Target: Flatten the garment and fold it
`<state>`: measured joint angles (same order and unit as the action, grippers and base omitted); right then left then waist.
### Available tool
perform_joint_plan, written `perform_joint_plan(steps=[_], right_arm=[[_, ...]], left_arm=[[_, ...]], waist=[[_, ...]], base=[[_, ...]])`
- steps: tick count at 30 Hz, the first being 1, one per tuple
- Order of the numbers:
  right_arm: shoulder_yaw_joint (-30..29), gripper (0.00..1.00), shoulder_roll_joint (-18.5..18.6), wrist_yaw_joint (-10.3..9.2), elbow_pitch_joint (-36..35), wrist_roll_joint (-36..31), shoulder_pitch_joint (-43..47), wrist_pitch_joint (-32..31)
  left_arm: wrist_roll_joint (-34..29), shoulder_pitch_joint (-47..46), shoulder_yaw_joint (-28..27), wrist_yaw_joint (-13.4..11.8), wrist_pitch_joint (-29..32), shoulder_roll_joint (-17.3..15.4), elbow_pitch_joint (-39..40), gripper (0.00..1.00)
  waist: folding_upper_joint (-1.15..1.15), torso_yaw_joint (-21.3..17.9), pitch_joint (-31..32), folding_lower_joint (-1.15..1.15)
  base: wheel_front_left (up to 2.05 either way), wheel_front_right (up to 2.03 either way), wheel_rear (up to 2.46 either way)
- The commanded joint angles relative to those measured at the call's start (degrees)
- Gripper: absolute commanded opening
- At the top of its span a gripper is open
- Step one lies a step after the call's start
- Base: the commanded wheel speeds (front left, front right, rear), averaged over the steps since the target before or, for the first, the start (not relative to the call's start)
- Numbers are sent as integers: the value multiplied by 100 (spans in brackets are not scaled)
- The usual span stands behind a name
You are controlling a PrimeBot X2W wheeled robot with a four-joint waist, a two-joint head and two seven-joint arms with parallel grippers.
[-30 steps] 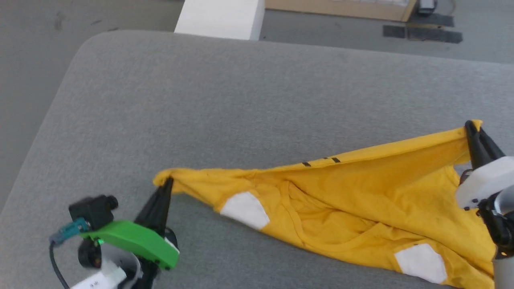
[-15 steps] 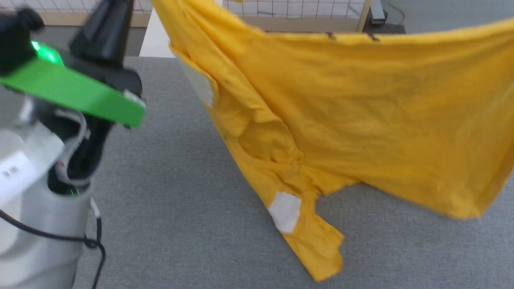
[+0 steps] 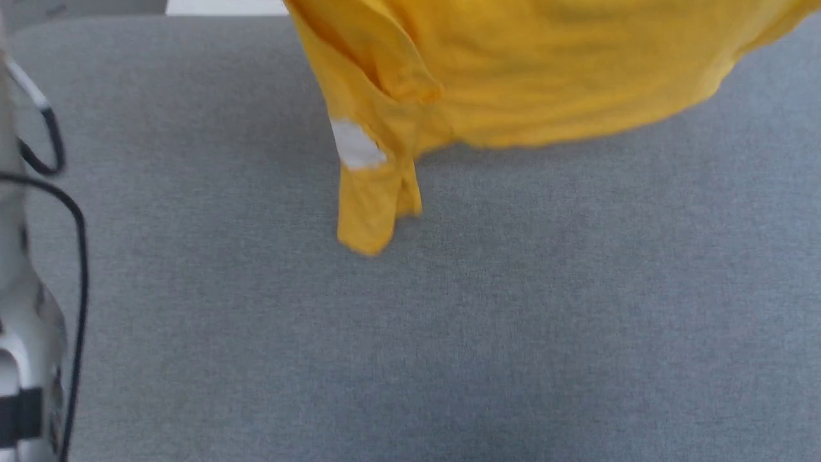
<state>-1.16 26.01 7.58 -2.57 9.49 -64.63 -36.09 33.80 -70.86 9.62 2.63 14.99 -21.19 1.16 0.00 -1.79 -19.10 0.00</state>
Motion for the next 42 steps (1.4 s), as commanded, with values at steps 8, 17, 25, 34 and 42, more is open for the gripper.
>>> perform_joint_plan(steps=[8, 17, 25, 34, 42], right_arm=[[-372, 0, -629, -9, 1342, -932, -1635, 879], [-470, 0, -857, -9, 2071, -1301, -2296, 2020], [72, 0, -904, -9, 2564, -795, -1077, 2392], [745, 0, -695, -9, 2172, 309, 1551, 2209], [554, 0, -758, -9, 1299, 419, 3562, 1871]], left_arm=[[-547, -1622, -150, -175, -652, -84, -1100, 0], [-610, -2285, -358, -103, -1494, -121, -1831, 0], [-548, -1031, -29, 223, -1371, -305, -2410, 0], [22, 2214, 751, 429, -73, -739, -1947, 0], [585, 4724, 1119, 270, 977, -1145, -733, 0]], waist=[[0, -322, -1241, 0], [0, -429, -1692, 0], [0, -317, -1552, 0], [0, -20, -564, 0], [0, 105, 66, 0]], base=[[0, 0, 0], [0, 0, 0], [0, 0, 0], [0, 0, 0], [0, 0, 0]])
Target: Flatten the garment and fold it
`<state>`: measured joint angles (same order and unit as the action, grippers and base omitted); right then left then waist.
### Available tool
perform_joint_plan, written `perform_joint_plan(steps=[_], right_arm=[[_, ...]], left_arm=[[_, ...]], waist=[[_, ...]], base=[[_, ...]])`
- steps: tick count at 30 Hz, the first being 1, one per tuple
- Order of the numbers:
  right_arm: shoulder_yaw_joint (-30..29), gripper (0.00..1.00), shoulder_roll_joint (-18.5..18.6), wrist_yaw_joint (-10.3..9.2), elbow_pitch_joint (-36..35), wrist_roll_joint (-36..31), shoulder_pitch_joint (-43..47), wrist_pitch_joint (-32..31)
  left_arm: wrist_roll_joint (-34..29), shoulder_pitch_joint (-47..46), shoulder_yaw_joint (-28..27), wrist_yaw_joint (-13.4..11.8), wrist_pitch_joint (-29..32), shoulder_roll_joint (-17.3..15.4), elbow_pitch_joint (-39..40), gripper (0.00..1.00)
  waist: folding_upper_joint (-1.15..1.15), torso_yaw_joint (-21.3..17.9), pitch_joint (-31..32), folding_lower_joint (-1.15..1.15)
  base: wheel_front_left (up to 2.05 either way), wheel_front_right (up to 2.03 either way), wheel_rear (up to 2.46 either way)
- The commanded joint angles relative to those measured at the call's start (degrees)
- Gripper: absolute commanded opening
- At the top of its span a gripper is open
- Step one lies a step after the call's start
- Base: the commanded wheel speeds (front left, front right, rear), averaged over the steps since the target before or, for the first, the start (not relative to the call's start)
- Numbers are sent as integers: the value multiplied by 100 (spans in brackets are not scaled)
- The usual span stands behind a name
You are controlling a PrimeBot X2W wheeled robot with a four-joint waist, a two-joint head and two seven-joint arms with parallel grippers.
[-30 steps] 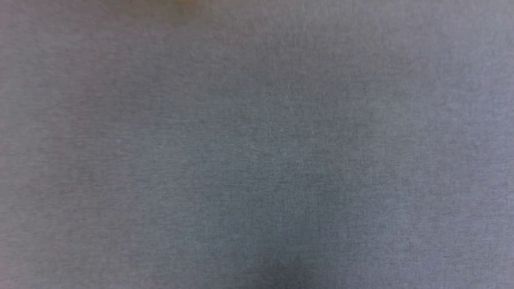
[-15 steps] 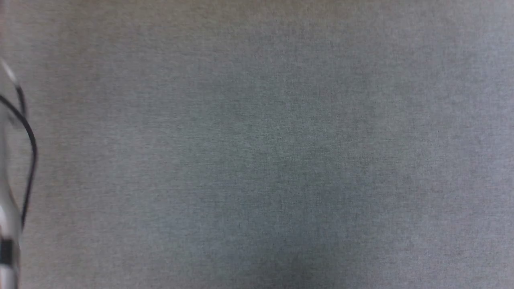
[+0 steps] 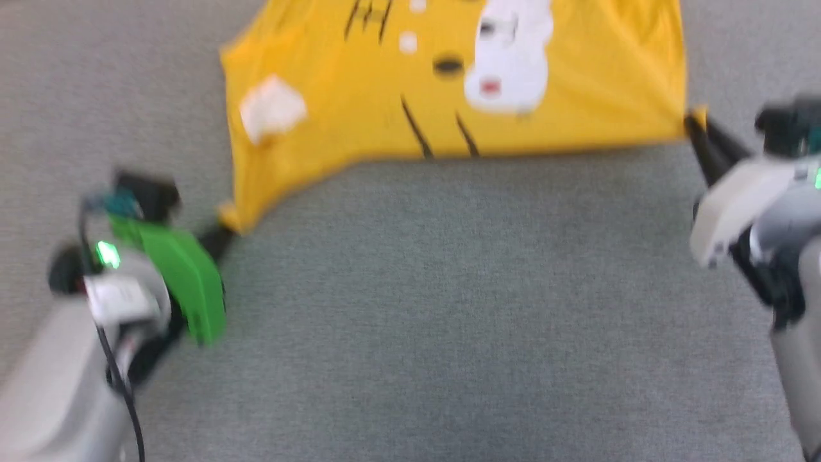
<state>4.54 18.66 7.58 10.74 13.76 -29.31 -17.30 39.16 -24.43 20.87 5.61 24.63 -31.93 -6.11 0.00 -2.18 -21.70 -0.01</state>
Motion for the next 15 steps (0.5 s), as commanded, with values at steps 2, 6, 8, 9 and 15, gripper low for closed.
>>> perform_joint_plan(steps=[2, 6, 8, 9, 15], right_arm=[[-121, 0, -76, -9, -175, -91, 409, -118], [-290, 0, -152, -9, -361, -226, 1043, -357], [-333, 0, -167, -9, -418, -288, 1328, -534], [-364, 0, -178, -9, -469, -330, 1479, -631], [-682, 0, -312, -9, -750, -475, 2233, -1040]], left_arm=[[204, 564, 5, -118, 154, -135, 260, 0], [423, 1385, 3, -383, 297, -180, 769, 0], [493, 1743, 12, -515, 349, -199, 992, 0], [543, 1930, 10, -589, 375, -201, 1100, 0], [729, 2776, 42, -910, 565, -287, 1516, 0]], waist=[[0, 151, 428, 1], [0, 162, 628, 1], [0, 171, 737, 1], [0, 175, 787, 1], [0, 229, 989, 1]], base=[[0, 0, 0], [0, 0, 0], [0, 0, 0], [0, 0, 0], [0, 0, 0]])
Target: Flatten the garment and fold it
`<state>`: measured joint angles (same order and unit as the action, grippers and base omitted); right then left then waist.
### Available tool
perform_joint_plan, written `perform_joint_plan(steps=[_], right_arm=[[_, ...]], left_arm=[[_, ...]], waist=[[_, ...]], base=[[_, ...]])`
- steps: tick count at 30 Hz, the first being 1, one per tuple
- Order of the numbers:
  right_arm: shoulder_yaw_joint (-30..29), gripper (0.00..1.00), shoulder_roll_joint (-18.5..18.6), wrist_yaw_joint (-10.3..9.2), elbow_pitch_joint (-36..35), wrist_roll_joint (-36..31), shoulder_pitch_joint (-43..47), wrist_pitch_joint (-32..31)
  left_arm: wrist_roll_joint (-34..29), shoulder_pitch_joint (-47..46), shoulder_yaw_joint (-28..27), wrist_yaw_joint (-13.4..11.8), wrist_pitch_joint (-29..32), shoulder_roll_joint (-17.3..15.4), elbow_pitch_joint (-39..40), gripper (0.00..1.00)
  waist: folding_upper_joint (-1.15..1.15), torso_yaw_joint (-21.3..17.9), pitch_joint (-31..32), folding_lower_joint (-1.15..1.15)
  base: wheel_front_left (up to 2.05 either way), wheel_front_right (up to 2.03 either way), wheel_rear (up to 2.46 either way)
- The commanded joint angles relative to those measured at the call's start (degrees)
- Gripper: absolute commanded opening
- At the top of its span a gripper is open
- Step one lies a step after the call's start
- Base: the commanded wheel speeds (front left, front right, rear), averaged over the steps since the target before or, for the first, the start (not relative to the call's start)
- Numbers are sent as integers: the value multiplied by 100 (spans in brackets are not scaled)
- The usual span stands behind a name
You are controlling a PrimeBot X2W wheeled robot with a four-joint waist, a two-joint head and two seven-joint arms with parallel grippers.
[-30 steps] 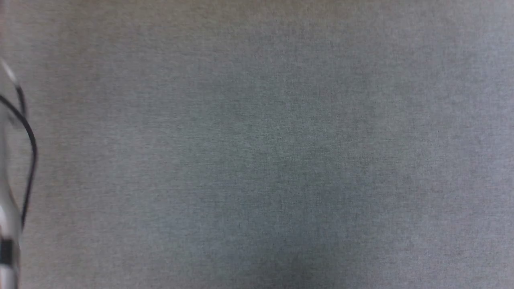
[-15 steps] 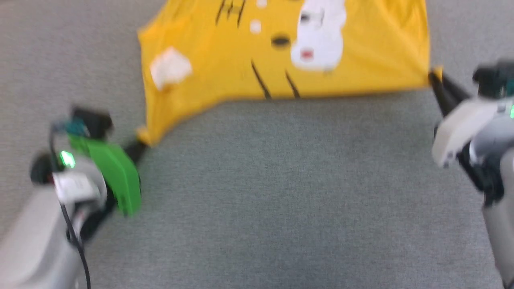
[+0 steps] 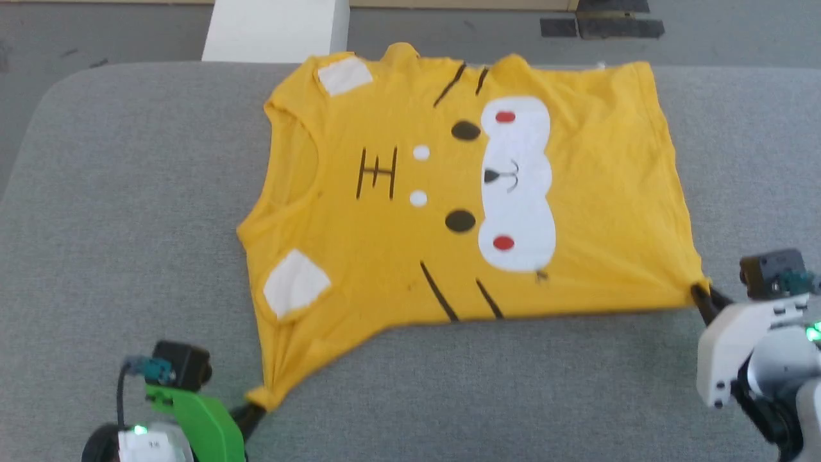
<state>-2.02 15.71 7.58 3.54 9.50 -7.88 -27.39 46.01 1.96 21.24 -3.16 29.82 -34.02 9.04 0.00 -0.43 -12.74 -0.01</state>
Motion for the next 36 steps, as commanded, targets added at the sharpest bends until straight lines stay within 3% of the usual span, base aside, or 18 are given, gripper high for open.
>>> perform_joint_plan(steps=[1, 6, 12, 18, 23, 28, 36], right_arm=[[-83, 0, -45, -9, -75, -50, 223, -111], [-357, 0, -177, -9, -238, -37, 829, -439], [-538, 0, -322, -9, -274, 12, 1300, -248], [-604, 0, -579, -9, -192, -31, 1354, 871], [-338, 0, -531, -9, -100, -56, 1224, 1641], [-173, 0, -360, -9, -80, -54, 839, 1924], [274, 0, 149, -9, -31, 27, -197, 1556]], left_arm=[[51, 267, 34, -86, 105, -109, 55, 0], [162, 728, 150, -257, 203, -51, 225, 0], [-125, 900, 320, -353, -88, 83, 316, 0], [-1015, 512, 300, -311, -1547, 423, 146, 0], [-1878, -76, 335, -255, -2731, 540, -94, 0], [-2359, -883, 433, -55, -3115, 517, -359, 0], [-2586, -2501, 546, 597, -2774, 325, -779, 0]], waist=[[0, 64, 108, 1], [0, 113, 200, 1], [0, 157, 225, 1], [0, 149, 215, 1], [0, 110, 213, 1], [0, 69, 120, 1], [0, -78, -371, 1]], base=[[0, 0, 0], [0, 0, 0], [0, 0, 0], [0, 0, 0], [0, 0, 0], [0, 0, 0], [0, 0, 0]])
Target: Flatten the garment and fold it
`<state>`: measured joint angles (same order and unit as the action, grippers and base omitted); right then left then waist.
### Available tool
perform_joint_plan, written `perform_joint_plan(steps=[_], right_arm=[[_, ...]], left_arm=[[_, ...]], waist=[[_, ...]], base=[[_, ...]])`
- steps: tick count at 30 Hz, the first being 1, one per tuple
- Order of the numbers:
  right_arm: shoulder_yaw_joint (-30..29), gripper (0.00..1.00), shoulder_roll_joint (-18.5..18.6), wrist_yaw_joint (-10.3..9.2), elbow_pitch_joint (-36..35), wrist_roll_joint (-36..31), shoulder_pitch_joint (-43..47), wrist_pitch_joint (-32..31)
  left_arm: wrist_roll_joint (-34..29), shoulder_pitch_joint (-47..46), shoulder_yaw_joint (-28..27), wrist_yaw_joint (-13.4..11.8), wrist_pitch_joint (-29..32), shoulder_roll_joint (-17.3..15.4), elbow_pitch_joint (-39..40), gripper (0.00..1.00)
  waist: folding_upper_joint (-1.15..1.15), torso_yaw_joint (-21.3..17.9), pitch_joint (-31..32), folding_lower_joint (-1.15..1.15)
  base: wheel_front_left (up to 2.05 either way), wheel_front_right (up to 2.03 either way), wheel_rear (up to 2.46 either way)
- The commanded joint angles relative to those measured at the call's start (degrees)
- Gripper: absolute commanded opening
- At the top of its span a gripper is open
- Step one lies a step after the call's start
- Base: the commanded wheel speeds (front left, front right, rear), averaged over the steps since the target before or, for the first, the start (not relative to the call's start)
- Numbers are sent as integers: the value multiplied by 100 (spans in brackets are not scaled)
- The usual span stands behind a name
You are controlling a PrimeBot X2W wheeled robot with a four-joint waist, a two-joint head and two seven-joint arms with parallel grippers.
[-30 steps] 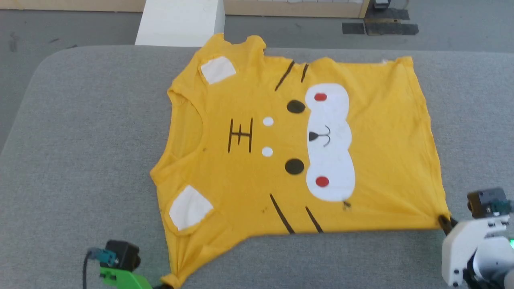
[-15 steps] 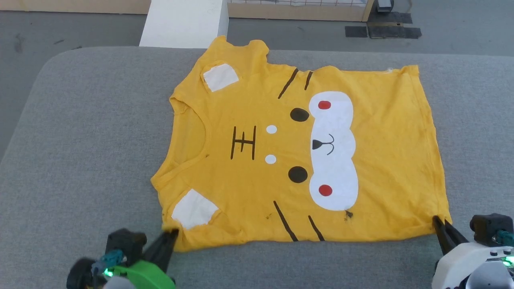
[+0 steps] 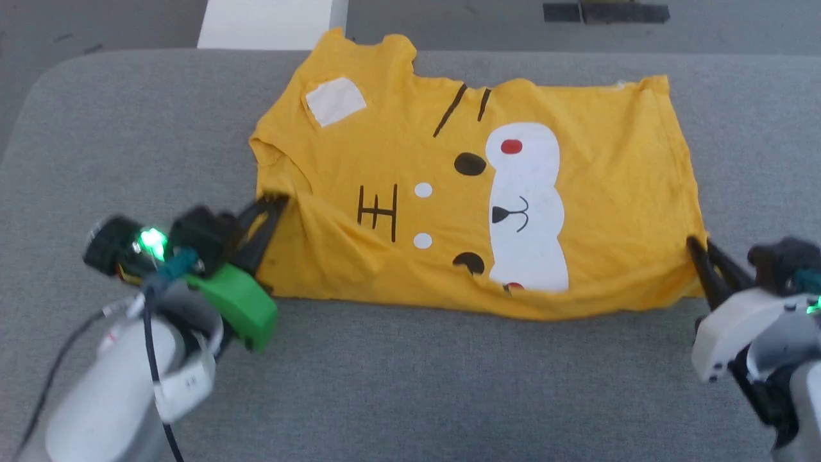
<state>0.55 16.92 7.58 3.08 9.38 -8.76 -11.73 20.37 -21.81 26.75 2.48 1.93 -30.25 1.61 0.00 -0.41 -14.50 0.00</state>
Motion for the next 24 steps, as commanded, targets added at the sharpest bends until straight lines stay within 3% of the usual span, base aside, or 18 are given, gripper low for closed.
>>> perform_joint_plan(steps=[1, 6, 15, 19, 24], right_arm=[[89, 0, 182, -9, 101, 74, -476, -141], [152, 0, 357, -9, 369, 151, -1055, -317], [243, 0, 330, -9, 826, 244, -1721, -832], [413, 0, 276, -9, 967, 393, -2021, -1153], [614, 0, 261, -9, 1147, 627, -2292, -1931]], left_arm=[[-43, -646, 39, 206, 169, -118, -220, 0], [111, -1470, 146, 407, 384, -200, -643, 0], [670, -2427, 490, 494, 1078, -380, -1502, 0], [1197, -2530, 722, 498, 1775, -504, -1912, 0], [2154, -2274, 802, 459, 3082, -528, -2332, 0]], waist=[[0, -121, -419, 0], [0, -189, -793, 0], [0, -319, -1334, 0], [0, -395, -1473, 0], [0, -430, -1498, 0]], base=[[0, 0, 0], [0, 0, 0], [0, 0, 0], [0, 0, 0], [0, 0, 0]])
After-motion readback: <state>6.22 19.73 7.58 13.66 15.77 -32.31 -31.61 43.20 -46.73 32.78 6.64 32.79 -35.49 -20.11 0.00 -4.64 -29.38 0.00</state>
